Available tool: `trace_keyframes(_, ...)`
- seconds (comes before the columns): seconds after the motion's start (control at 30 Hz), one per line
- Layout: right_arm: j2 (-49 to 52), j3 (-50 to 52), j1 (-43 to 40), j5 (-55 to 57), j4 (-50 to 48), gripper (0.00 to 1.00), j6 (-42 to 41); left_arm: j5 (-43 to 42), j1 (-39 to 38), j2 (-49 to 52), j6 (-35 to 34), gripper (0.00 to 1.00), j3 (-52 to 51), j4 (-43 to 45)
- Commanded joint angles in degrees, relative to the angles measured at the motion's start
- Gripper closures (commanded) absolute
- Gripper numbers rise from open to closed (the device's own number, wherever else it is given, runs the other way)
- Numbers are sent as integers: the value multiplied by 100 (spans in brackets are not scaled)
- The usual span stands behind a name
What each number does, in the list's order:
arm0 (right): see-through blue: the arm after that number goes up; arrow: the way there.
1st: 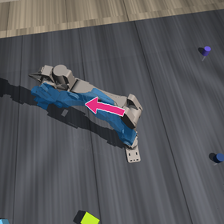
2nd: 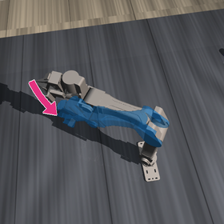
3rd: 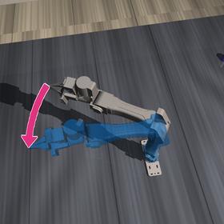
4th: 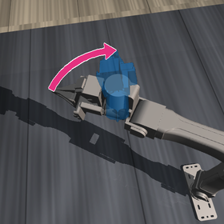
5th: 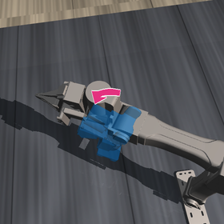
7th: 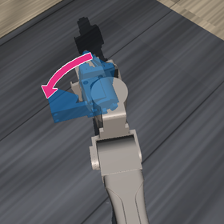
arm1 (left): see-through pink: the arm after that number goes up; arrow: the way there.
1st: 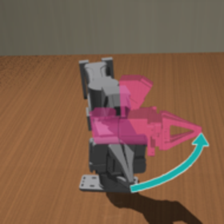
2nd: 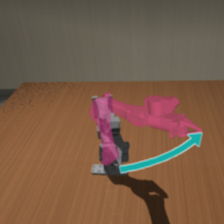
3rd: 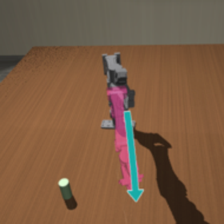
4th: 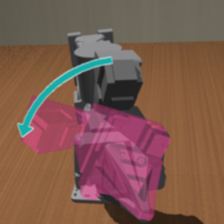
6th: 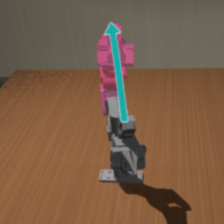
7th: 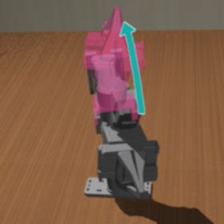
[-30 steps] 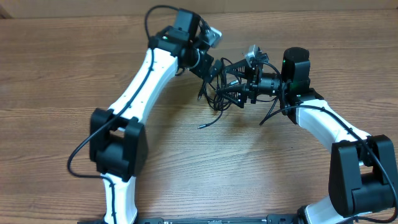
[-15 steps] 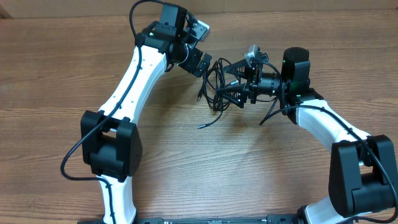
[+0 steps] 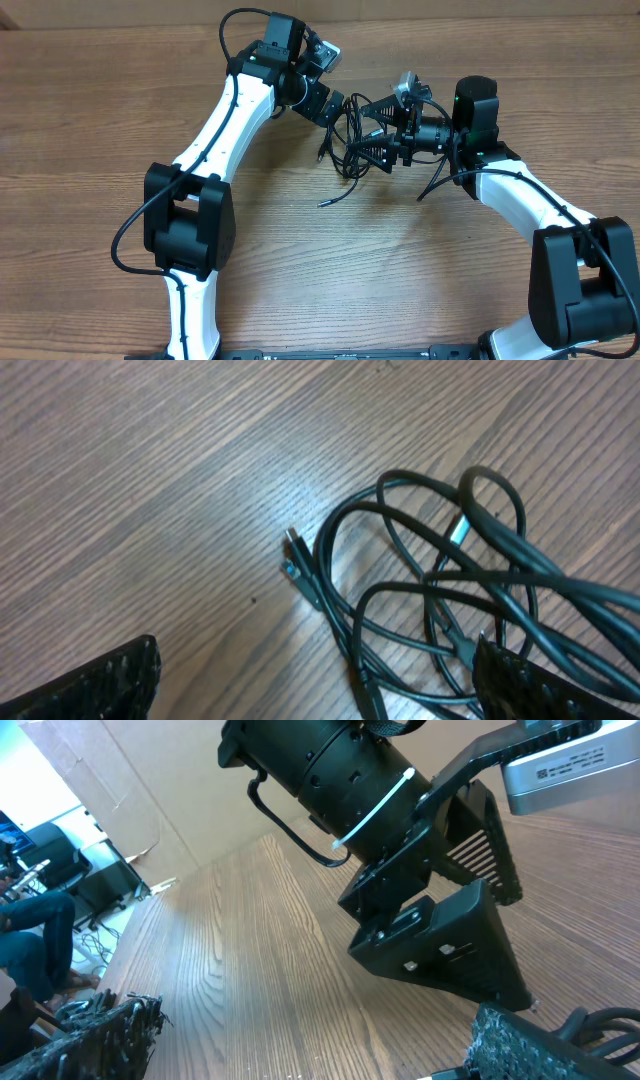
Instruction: Untangle cables
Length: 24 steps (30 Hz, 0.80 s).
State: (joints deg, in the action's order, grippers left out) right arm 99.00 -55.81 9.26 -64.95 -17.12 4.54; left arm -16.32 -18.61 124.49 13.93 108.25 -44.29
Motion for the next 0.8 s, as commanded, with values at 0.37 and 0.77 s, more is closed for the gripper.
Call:
trace_keyframes(0.37, 4, -44, 0, 50, 59, 0, 48, -133, -70, 291, 17, 1, 13, 236)
trace_keyframes(0.77, 4, -44, 0, 66, 85, 0, 46, 173, -269, 448, -59, 1, 13, 457)
